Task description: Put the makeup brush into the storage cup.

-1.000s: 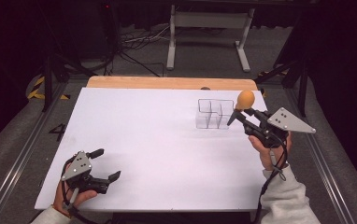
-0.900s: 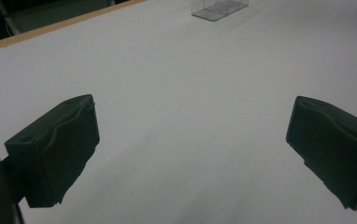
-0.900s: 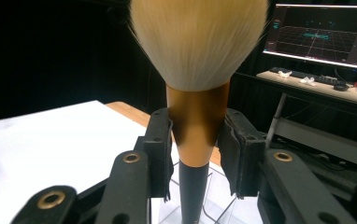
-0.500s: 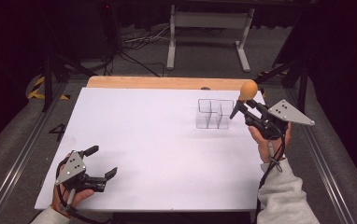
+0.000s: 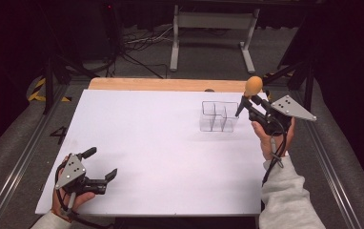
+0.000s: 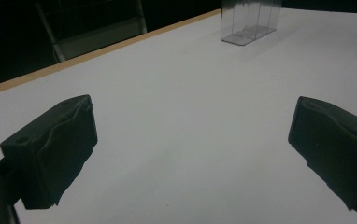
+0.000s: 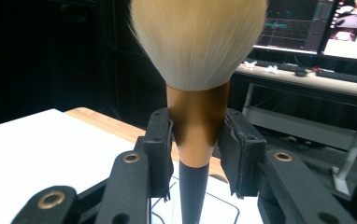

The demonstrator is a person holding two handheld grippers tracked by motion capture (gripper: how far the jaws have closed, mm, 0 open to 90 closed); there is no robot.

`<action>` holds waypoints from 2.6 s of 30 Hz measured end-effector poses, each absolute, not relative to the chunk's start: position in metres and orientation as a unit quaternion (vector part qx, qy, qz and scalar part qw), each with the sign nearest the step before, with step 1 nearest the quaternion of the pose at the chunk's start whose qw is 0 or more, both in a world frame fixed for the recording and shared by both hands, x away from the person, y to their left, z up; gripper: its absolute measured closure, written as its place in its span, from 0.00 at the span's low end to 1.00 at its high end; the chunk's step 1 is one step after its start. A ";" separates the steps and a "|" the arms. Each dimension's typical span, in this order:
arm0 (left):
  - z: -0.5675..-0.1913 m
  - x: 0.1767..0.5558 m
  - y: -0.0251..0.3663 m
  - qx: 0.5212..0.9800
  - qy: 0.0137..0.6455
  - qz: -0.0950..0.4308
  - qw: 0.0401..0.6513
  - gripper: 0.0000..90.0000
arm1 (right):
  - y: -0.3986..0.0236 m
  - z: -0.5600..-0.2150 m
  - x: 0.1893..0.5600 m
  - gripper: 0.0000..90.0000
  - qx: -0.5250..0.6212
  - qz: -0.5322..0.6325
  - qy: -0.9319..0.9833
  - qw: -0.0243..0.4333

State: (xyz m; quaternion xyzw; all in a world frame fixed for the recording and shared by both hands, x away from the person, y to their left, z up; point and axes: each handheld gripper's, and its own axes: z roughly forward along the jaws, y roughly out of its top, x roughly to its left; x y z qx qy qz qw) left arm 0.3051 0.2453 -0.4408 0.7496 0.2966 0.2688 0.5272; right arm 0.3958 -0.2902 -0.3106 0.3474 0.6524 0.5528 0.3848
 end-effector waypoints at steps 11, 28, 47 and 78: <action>-0.442 0.305 0.244 0.751 0.296 0.268 0.526 0.02 | -0.286 -0.312 0.409 0.73 0.369 0.547 0.644 0.388; -0.442 0.305 0.245 0.752 0.297 0.268 0.524 0.02 | -0.274 -0.320 0.425 0.73 0.385 0.535 0.641 0.394; -0.443 0.306 0.244 0.754 0.296 0.261 0.526 0.03 | -0.275 -0.343 0.436 0.73 0.411 0.522 0.642 0.383; -0.443 0.306 0.243 0.758 0.293 0.254 0.524 0.03 | -0.278 -0.372 0.439 0.73 0.431 0.509 0.651 0.362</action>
